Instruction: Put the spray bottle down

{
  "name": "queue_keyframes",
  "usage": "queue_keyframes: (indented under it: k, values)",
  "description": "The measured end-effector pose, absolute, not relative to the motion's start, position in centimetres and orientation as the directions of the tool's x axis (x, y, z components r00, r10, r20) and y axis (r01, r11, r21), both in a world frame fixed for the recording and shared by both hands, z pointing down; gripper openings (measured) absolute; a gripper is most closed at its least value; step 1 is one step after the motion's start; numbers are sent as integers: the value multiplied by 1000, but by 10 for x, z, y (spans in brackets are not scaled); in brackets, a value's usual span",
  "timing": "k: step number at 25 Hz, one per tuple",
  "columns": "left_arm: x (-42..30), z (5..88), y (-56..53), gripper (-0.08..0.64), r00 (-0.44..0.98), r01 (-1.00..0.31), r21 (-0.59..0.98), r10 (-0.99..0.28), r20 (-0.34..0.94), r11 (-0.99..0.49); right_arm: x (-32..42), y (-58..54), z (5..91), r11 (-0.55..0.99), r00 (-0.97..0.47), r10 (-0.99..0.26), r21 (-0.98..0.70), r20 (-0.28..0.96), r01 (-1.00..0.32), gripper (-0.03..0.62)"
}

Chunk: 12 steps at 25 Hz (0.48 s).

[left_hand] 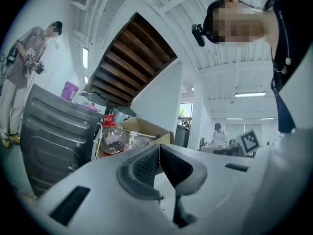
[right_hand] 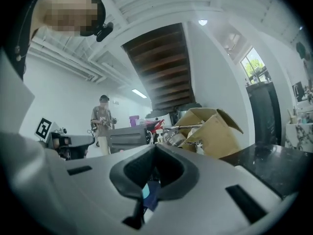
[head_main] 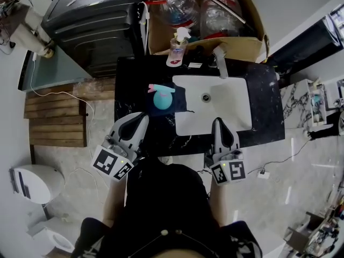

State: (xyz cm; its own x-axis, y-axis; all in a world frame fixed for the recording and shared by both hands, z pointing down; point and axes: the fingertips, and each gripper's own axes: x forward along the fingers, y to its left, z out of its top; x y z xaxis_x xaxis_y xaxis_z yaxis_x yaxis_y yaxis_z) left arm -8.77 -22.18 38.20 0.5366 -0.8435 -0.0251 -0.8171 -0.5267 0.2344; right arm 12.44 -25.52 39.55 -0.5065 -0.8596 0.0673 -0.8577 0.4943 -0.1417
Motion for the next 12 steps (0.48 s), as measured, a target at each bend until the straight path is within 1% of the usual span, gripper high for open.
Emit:
queue_keyframes:
  k: [6, 12]
  values:
    - [-88, 379, -222, 9, 535, -816, 238, -844, -34, -527, 116, -251, 387, 515, -520, -850, -83, 78, -853, 0]
    - [-88, 379, -219, 9, 539, -813, 239, -842, -36, -531, 115, -249, 386, 522, -527, -846, -81, 79, -849, 0]
